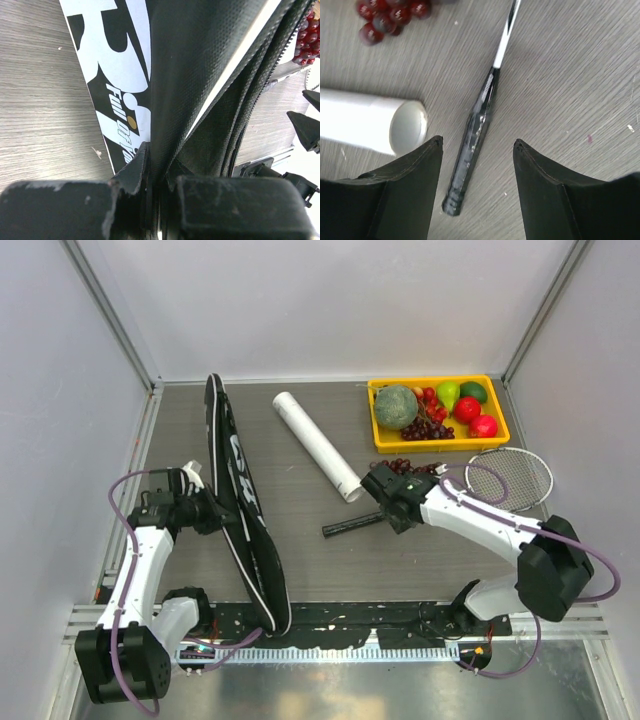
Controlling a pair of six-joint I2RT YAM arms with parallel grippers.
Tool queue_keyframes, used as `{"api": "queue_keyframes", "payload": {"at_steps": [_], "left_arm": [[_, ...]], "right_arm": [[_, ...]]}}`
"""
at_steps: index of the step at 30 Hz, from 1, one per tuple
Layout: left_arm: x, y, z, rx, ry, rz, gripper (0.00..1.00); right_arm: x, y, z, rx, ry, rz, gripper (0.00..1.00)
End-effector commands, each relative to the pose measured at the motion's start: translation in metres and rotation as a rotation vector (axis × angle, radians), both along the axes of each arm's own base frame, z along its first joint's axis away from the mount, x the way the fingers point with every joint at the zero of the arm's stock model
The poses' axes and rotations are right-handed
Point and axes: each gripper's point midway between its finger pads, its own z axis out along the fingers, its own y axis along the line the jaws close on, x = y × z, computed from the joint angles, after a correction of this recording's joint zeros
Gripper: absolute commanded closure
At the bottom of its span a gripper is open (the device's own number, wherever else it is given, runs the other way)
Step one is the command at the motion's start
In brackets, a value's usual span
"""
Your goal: Pack up the badminton gear
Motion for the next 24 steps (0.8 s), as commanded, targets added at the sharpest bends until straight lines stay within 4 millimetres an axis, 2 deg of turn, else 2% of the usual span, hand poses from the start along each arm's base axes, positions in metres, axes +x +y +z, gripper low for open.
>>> {"api": "queue_keyframes", "payload": {"at_steps": [1,5,15,19,24], "left_arm": [[0.009,-0.005,0.016,-0.031,-0.089,-0.033,1.00],[0.010,-0.005,0.017,-0.031,-0.094,-0.033,1.00],[0.009,-0.006,0.019,-0.033,-0.104,-0.036,1.00],[0.009,-0.006,0.018,-0.033,-0.102,-0.034,1.00],[0.009,-0.005,0.019,-0.030,-0.108,-0.032,1.00]], "right_arm": [[0.008,-0.012,-0.014,0.040,0.074,-0.096,0.37],[0.015,-0.013,-0.023,0.058,0.116,-0.118,0.38],[0.024,0.003,-0.057,0.118,0.254,-0.138,0.39],[0.024,0.018,-0.068,0.177,0.297,-0.141,0.39],[0.018,0.024,-0.083,0.198,0.356,-0.160,0.39]]}}
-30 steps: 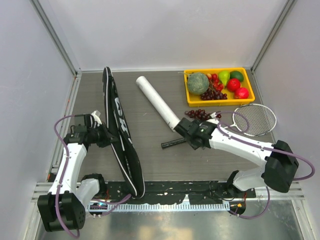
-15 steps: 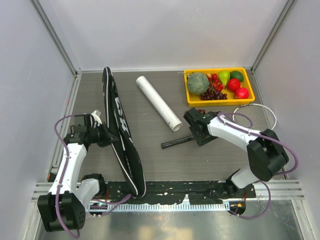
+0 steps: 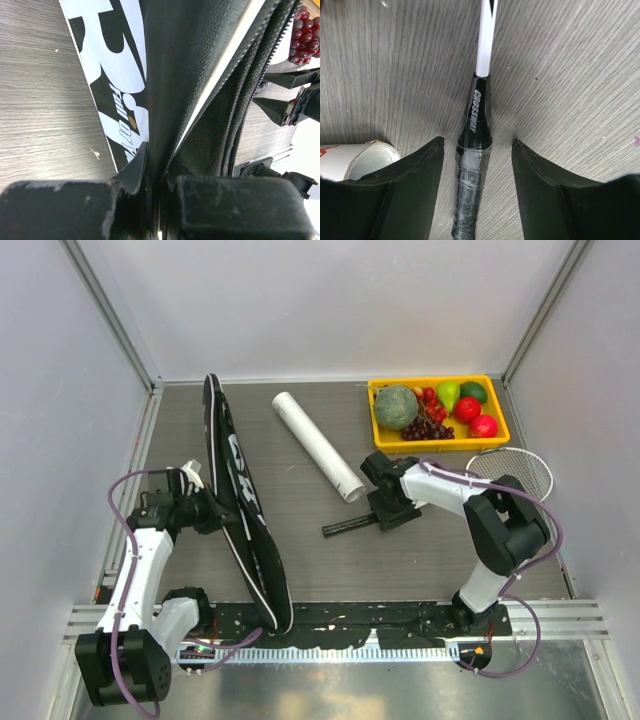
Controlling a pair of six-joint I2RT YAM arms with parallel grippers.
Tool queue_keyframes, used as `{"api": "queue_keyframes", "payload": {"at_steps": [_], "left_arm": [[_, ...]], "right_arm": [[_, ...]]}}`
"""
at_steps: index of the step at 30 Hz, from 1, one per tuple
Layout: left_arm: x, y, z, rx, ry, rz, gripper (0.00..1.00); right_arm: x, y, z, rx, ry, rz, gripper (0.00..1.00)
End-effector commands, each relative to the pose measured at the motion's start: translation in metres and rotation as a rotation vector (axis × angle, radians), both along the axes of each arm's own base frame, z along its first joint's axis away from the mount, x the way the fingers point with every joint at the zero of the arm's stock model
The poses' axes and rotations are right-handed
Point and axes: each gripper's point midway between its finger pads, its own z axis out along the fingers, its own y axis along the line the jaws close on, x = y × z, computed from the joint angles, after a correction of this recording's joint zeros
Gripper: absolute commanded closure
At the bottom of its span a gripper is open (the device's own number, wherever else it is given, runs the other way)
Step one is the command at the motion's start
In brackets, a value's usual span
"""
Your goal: Pack up the badminton gear
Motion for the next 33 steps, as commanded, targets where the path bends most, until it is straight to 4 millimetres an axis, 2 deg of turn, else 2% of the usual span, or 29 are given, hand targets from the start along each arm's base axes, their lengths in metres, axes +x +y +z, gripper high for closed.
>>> {"api": "queue_keyframes", "payload": {"at_steps": [1,6,9,12,15,16,17,18,19,24,27,30,33], "left_arm": [[0.008,-0.004,0.016,-0.021,-0.091,-0.030,1.00],[0.009,-0.004,0.016,-0.021,-0.092,-0.029,1.00],[0.009,-0.003,0.016,-0.020,-0.092,-0.027,1.00],[0.009,-0.004,0.017,-0.022,-0.094,-0.027,1.00],[0.008,-0.004,0.017,-0.022,-0.094,-0.028,1.00],[0.008,-0.004,0.017,-0.020,-0.095,-0.027,1.00],[0.008,-0.004,0.017,-0.019,-0.097,-0.026,1.00],[0.008,-0.003,0.017,-0.016,-0.100,-0.024,1.00],[0.008,-0.003,0.018,-0.016,-0.103,-0.025,1.00],[0.008,-0.003,0.018,-0.013,-0.104,-0.023,1.00],[0.008,-0.003,0.018,-0.013,-0.109,-0.023,1.00],[0.008,-0.002,0.019,-0.010,-0.111,-0.021,1.00],[0.008,-0.002,0.019,-0.009,-0.114,-0.022,1.00]], "right_arm": [[0.001,0.014,-0.009,0.055,0.042,-0.034,0.41],[-0.009,0.009,-0.015,0.056,0.063,-0.058,0.48],[-0.017,0.002,-0.012,0.046,0.053,-0.073,0.65],[-0.032,-0.008,-0.014,0.025,0.052,-0.092,0.70],[-0.047,-0.012,-0.005,-0.005,0.034,-0.097,0.92],[-0.053,-0.017,-0.001,-0.024,0.025,-0.112,0.95],[-0.058,-0.015,0.003,-0.028,0.011,-0.124,0.95],[-0.061,-0.022,0.009,-0.051,-0.014,-0.131,0.95],[-0.066,-0.018,0.013,-0.047,-0.035,-0.136,0.95],[-0.074,-0.028,0.055,-0.103,-0.180,-0.159,0.95],[-0.082,-0.033,0.073,-0.166,-0.222,-0.130,0.95],[-0.081,-0.029,0.086,-0.206,-0.260,-0.090,0.95],[-0.095,-0.026,0.105,-0.251,-0.315,-0.133,0.95]]}}
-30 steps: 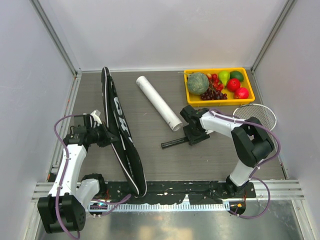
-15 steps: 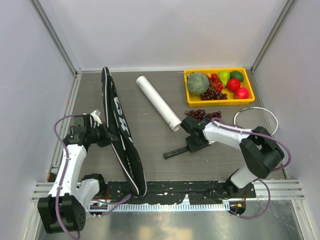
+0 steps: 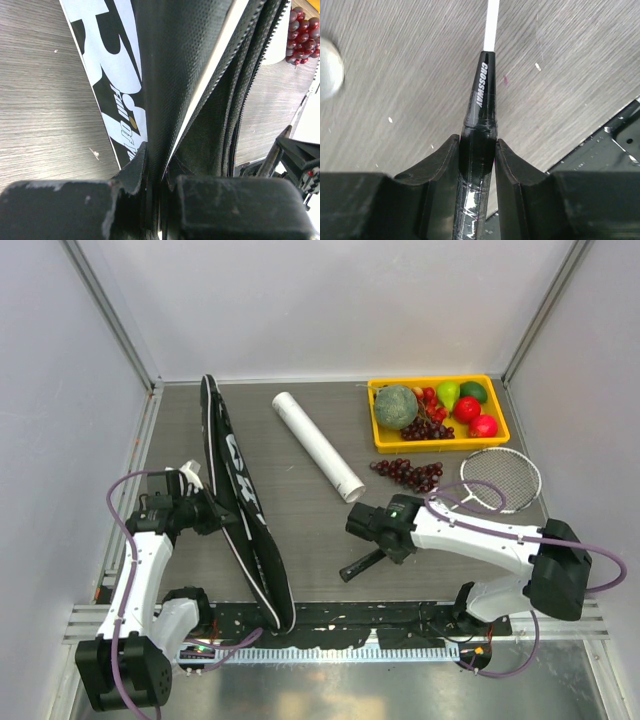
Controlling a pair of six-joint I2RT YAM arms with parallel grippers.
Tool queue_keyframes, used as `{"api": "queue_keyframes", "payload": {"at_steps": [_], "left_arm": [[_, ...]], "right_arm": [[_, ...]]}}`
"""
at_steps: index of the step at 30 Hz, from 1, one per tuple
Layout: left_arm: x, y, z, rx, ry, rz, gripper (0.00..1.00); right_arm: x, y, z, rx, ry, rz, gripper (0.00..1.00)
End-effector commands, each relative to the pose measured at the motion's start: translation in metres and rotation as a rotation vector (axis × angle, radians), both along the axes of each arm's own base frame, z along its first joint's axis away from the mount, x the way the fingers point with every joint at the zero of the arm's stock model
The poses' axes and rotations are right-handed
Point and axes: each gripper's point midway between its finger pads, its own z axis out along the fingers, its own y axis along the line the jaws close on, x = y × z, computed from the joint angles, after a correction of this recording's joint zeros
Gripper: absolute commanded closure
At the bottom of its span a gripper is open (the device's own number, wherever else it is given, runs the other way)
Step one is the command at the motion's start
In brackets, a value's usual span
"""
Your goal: Pack up the badminton gear
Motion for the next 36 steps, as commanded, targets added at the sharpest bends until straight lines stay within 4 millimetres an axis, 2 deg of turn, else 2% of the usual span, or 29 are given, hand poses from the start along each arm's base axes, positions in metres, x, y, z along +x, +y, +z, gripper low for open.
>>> {"api": "queue_keyframes", "payload": {"at_steps": [1,3,8,19,21,25,28,32,36], "left_arm": [[0.010,-0.002,0.014,-0.013,-0.086,-0.022,1.00],[0.009,-0.002,0.014,-0.012,-0.086,-0.021,1.00],[0.010,-0.002,0.015,-0.011,-0.088,-0.022,1.00],[0.009,-0.004,0.016,-0.021,-0.087,-0.028,1.00],[0.008,-0.004,0.016,-0.021,-0.091,-0.030,1.00],[0.008,-0.004,0.016,-0.020,-0.094,-0.030,1.00],[0.009,-0.004,0.017,-0.020,-0.097,-0.027,1.00],[0.009,-0.004,0.017,-0.021,-0.100,-0.028,1.00],[0.009,-0.004,0.016,-0.021,-0.097,-0.024,1.00]], "right_arm": [[0.007,-0.017,0.046,-0.034,-0.247,-0.315,0.95],[0.006,-0.011,0.057,-0.017,-0.302,-0.295,0.95],[-0.004,0.001,0.060,0.037,-0.294,-0.291,0.95],[-0.007,-0.014,0.070,0.105,-0.304,-0.320,0.95],[-0.003,-0.023,0.072,0.116,-0.316,-0.349,0.95],[0.012,-0.046,0.084,0.115,-0.453,-0.340,0.95],[0.025,-0.066,0.103,0.099,-0.607,-0.279,0.95],[0.025,-0.085,0.110,0.130,-0.678,-0.267,0.95],[0.025,-0.093,0.122,0.170,-0.716,-0.271,0.95]]}}
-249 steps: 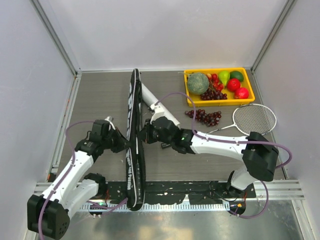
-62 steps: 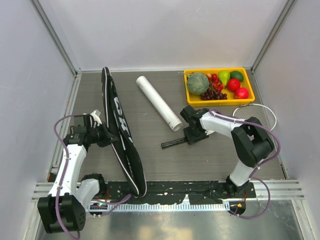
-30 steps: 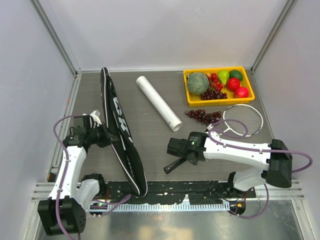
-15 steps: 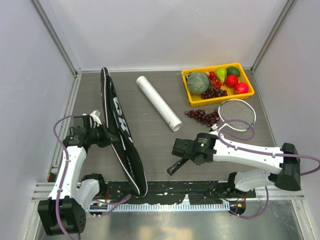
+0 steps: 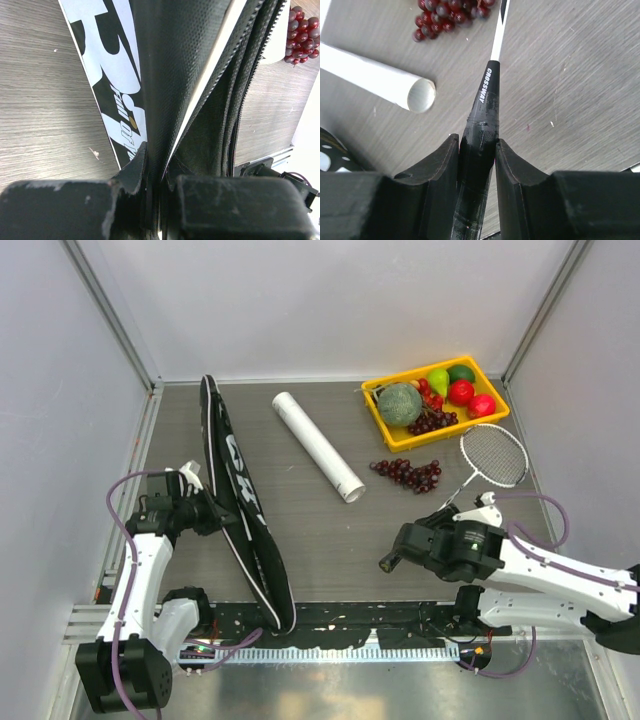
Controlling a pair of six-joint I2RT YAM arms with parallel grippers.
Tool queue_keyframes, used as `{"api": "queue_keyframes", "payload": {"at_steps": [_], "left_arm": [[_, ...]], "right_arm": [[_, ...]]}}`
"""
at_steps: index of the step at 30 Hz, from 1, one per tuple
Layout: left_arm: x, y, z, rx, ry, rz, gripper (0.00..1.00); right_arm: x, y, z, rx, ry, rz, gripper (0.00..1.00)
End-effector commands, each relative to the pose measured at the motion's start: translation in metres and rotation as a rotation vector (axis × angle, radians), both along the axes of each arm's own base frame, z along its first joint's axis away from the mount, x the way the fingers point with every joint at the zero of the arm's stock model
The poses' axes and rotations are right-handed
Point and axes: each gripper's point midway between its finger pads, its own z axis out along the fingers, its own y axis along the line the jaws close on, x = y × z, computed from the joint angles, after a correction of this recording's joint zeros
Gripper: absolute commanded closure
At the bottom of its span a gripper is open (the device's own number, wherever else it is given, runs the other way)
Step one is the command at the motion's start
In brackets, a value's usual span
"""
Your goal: Pack up the badminton gear
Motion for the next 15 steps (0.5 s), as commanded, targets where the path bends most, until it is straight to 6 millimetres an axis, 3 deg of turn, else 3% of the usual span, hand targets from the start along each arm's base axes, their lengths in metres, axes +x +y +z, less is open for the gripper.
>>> {"api": "queue_keyframes", "payload": {"at_steps": [1,7,15], "left_arm": [[0.010,-0.004,0.017,-0.020,-0.095,-0.026,1.00],[0.010,-0.003,0.017,-0.018,-0.098,-0.022,1.00],[0.010,-0.004,0.017,-0.018,-0.097,-0.023,1.00]], "right_arm": [[0.023,-0.045,0.045,0.224,-0.290,-0.338,0.95],[0.025,-0.060,0.067,0.291,-0.362,-0.358,0.95],[0.028,-0.074,0.121,0.303,-0.491,-0.316,0.95]]}}
